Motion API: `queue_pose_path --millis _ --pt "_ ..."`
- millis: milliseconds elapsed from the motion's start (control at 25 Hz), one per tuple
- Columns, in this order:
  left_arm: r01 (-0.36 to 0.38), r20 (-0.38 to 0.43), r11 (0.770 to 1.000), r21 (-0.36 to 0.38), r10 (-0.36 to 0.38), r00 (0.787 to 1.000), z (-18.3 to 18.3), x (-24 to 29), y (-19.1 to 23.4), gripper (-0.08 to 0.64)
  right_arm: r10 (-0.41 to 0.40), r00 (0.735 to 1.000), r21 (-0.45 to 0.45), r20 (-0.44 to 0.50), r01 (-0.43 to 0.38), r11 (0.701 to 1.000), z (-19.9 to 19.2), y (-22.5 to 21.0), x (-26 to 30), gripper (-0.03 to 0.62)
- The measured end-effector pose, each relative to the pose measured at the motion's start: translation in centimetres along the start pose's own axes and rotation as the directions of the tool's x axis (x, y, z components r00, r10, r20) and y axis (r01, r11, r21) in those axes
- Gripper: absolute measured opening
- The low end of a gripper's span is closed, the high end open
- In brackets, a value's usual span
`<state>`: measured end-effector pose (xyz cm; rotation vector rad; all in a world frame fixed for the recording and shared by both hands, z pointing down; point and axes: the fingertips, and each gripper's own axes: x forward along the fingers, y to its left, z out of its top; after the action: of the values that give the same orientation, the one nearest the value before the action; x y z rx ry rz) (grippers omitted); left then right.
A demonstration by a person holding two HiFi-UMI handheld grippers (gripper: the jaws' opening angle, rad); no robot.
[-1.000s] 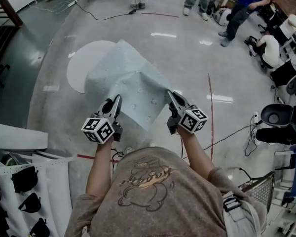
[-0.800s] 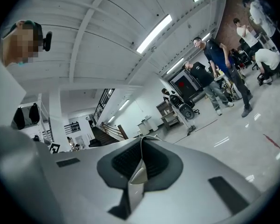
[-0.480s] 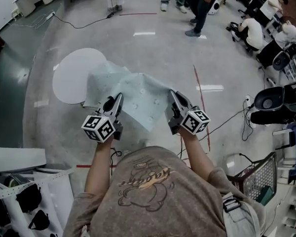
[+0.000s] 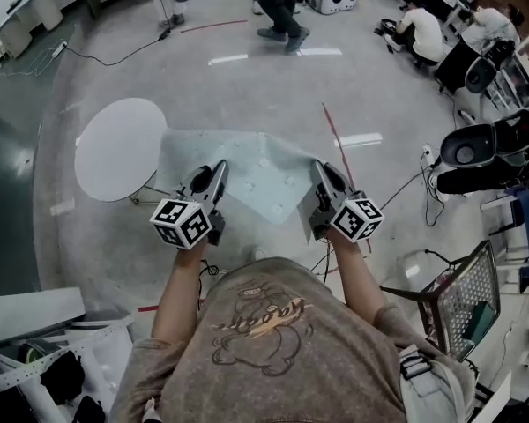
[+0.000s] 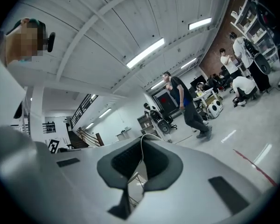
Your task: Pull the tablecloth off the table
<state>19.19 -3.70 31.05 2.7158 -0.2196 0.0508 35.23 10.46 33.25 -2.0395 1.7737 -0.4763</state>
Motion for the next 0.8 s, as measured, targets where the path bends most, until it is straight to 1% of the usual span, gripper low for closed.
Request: queue_pose_path --millis 200,480,640,720,800 --pt "0.026 -0.006 1.000 0.000 -0.026 1.000 0.3 1.2 -1.4 0.020 -0.018 0.999 -0.015 0.027 0.018 1.000 1.6 -0.7 -1.2 0.008" --pt "0.020 0.025 1.000 -0.008 -0.020 0.999 2.1 1.5 -2.3 0.020 0.020 0.998 -0.073 0.054 -0.016 0.997 4.4 0.2 -0.9 0.008" --pt "0.020 0.046 1.000 0.015 -0.020 0.999 3.9 1.1 -2.8 0.020 0.055 0.997 -0.119 0.063 -0.047 0.992 6.2 1.4 -0.1 0.008" --pt "0.015 0.049 1.000 0.026 -0.016 0.999 4.4 0.9 -2.8 0.020 0.071 0.996 -0.131 0.061 -0.062 0.989 6.6 1.9 0.5 0.008" --pt "0.004 0.047 1.000 0.021 -0.005 0.999 4.2 0.7 -2.6 0.020 0.077 0.996 -0.138 0.052 -0.069 0.988 6.5 2.1 0.9 0.008"
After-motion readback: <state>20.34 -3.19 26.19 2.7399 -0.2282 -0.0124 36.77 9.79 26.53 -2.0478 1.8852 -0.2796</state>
